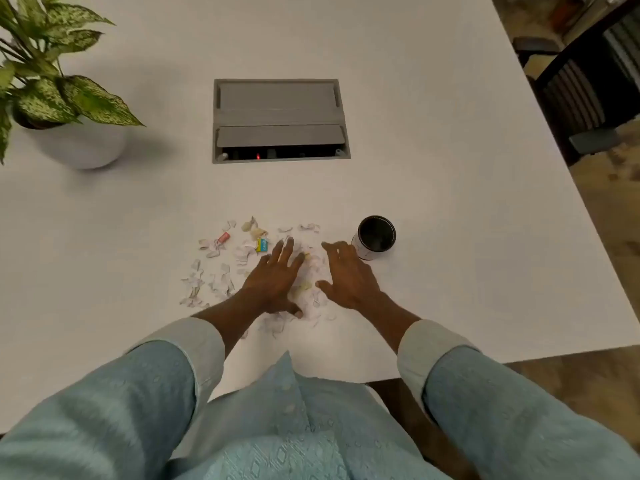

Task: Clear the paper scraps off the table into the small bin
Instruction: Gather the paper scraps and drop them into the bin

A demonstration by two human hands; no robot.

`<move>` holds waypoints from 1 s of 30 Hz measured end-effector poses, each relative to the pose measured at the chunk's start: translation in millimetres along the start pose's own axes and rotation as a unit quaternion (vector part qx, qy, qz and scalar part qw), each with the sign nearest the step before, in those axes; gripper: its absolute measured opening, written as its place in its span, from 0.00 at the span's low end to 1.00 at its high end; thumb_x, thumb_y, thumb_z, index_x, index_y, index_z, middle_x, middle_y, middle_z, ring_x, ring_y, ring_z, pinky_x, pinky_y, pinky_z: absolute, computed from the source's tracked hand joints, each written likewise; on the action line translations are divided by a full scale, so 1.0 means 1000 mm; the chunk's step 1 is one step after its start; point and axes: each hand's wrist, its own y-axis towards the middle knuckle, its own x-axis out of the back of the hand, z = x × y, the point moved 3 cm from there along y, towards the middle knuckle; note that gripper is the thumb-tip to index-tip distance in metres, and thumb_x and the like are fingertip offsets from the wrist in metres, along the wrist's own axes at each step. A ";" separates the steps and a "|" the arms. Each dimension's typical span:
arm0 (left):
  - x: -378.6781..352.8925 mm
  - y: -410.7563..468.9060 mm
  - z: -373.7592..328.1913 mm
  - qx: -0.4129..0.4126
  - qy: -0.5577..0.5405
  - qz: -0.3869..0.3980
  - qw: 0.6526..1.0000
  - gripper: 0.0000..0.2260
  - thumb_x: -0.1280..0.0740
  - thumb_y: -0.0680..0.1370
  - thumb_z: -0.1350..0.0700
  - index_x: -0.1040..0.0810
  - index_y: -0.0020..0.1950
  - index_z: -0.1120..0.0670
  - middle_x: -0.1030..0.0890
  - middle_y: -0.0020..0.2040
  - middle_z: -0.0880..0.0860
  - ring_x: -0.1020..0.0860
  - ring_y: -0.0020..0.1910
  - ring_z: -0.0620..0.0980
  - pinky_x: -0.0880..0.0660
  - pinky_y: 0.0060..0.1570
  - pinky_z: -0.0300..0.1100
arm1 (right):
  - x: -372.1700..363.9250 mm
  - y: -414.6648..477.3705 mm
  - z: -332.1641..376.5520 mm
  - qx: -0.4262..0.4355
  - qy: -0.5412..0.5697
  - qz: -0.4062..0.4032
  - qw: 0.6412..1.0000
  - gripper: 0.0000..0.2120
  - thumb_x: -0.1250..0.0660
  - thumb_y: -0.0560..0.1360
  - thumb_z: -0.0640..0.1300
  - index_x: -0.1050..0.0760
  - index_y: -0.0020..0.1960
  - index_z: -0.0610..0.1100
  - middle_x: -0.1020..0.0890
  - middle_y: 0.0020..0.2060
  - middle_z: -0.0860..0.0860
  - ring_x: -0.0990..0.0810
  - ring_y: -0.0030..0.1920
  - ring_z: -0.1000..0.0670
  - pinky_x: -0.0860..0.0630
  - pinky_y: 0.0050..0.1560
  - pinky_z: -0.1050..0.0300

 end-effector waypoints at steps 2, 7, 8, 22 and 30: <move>-0.008 0.003 -0.008 0.001 0.000 0.022 1.000 0.68 0.22 0.63 0.29 0.63 0.84 0.54 0.70 0.82 0.62 0.66 0.82 0.65 0.51 0.80 0.61 | -0.008 -0.007 -0.009 -0.030 -0.009 0.027 0.999 0.42 0.29 0.74 0.60 0.44 0.79 0.45 0.35 0.73 0.42 0.34 0.72 0.40 0.23 0.59 0.42; -0.025 0.011 -0.020 0.017 0.010 0.028 0.999 0.67 0.19 0.65 0.36 0.66 0.83 0.54 0.70 0.82 0.61 0.64 0.82 0.66 0.48 0.79 0.60 | -0.036 -0.019 -0.033 -0.090 -0.019 0.079 0.993 0.52 0.26 0.68 0.68 0.49 0.79 0.47 0.38 0.73 0.42 0.35 0.71 0.41 0.23 0.57 0.44; -0.025 0.013 -0.021 0.025 0.001 0.028 0.999 0.66 0.18 0.66 0.39 0.65 0.83 0.54 0.69 0.82 0.61 0.63 0.82 0.65 0.46 0.79 0.60 | -0.039 -0.019 -0.036 -0.097 -0.016 0.086 0.991 0.55 0.26 0.67 0.68 0.51 0.80 0.47 0.40 0.74 0.41 0.36 0.71 0.40 0.23 0.58 0.44; -0.026 0.030 -0.021 0.029 -0.017 0.007 0.999 0.40 0.20 0.72 0.61 0.37 0.80 0.57 0.39 0.81 0.63 0.34 0.76 0.64 0.25 0.66 0.53 | -0.067 0.016 -0.043 -0.057 0.059 0.078 0.994 0.50 0.19 0.69 0.49 0.47 0.80 0.54 0.42 0.72 0.43 0.30 0.67 0.41 0.19 0.56 0.46; -0.016 0.042 -0.017 0.028 -0.053 -0.014 0.998 0.22 0.28 0.76 0.68 0.26 0.68 0.57 0.29 0.70 0.60 0.27 0.65 0.58 0.19 0.52 0.49 | -0.069 0.037 -0.035 0.012 0.042 0.025 0.999 0.16 0.25 0.73 0.38 0.24 0.59 0.44 0.27 0.56 0.44 0.26 0.55 0.44 0.23 0.38 0.53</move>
